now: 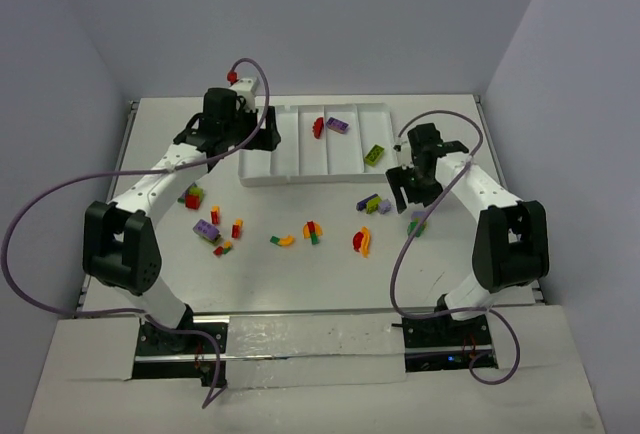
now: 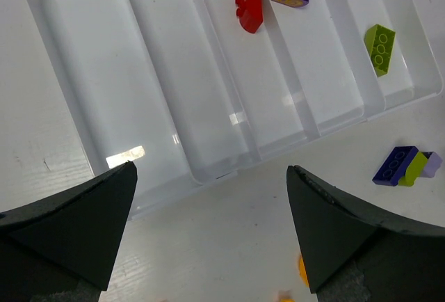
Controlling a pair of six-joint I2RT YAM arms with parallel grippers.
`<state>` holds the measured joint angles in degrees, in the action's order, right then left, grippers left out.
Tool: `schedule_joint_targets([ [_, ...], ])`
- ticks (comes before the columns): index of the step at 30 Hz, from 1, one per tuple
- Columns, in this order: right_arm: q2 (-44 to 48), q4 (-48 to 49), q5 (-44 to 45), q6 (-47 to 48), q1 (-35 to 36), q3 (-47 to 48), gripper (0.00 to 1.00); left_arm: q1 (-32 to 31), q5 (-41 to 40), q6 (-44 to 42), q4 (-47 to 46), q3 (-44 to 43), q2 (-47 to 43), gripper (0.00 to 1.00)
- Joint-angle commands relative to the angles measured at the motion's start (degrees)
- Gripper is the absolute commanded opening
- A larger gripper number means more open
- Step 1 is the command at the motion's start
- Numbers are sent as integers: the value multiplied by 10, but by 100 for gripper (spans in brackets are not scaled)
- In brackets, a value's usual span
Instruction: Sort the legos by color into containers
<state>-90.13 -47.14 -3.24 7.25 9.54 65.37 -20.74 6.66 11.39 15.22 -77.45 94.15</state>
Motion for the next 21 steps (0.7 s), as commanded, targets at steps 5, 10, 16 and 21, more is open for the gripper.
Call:
schedule_joint_targets([
  [5, -28, -9, 38, -21, -40, 1, 70, 2, -17, 7, -26, 7, -43, 99],
  [10, -58, -1, 47, -35, -53, 17, 69, 2, -22, 7, -30, 20, -44, 99],
  [16, -98, -5, 45, -38, -57, 23, 61, 2, -23, 4, -22, 16, -42, 99],
  [21, -115, -19, 35, -38, -61, 28, 50, 2, -24, 3, -21, 16, -37, 99],
])
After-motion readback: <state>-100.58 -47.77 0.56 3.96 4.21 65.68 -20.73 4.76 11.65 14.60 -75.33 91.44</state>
